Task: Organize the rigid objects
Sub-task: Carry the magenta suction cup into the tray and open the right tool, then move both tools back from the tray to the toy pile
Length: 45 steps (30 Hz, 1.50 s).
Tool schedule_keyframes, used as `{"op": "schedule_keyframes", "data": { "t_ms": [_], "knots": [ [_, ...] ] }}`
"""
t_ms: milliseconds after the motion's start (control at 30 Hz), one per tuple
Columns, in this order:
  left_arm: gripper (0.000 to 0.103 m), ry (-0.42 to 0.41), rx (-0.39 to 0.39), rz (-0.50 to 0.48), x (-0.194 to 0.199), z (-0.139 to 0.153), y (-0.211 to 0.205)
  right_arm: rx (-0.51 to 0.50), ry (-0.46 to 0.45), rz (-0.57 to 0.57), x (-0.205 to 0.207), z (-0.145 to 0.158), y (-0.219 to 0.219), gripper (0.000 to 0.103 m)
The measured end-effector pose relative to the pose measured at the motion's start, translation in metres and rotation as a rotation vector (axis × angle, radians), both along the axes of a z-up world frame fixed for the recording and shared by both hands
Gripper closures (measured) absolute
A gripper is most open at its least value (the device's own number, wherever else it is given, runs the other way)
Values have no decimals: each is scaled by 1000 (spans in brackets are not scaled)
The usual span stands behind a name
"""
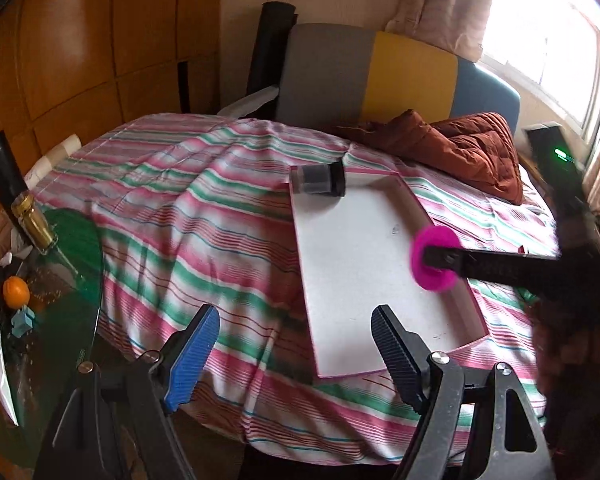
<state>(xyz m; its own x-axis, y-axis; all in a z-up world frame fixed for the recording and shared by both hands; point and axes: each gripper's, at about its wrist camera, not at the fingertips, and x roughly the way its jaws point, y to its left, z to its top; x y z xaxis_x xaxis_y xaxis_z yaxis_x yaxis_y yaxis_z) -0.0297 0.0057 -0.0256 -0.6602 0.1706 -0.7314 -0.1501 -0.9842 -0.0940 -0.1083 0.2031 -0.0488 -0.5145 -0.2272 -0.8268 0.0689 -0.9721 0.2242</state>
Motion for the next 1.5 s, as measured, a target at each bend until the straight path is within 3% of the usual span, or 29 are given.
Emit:
{"op": "schedule_keyframes", "data": {
  "t_ms": [300,600,967,1500],
  "knots": [
    [23,-29,14,43,-14,-9,-20,-35,-88,17,-85,-24,-38,59],
    [23,-55,16,61,-28,-18,-27,-79,-143,21,-120,-44,-53,55],
    [23,-34,3,62,-25,-11,-23,-85,-7,25,-59,-6,-30,35],
    [23,12,-27,-41,0,4,12,64,140,-72,62,24,37,27]
  ]
}}
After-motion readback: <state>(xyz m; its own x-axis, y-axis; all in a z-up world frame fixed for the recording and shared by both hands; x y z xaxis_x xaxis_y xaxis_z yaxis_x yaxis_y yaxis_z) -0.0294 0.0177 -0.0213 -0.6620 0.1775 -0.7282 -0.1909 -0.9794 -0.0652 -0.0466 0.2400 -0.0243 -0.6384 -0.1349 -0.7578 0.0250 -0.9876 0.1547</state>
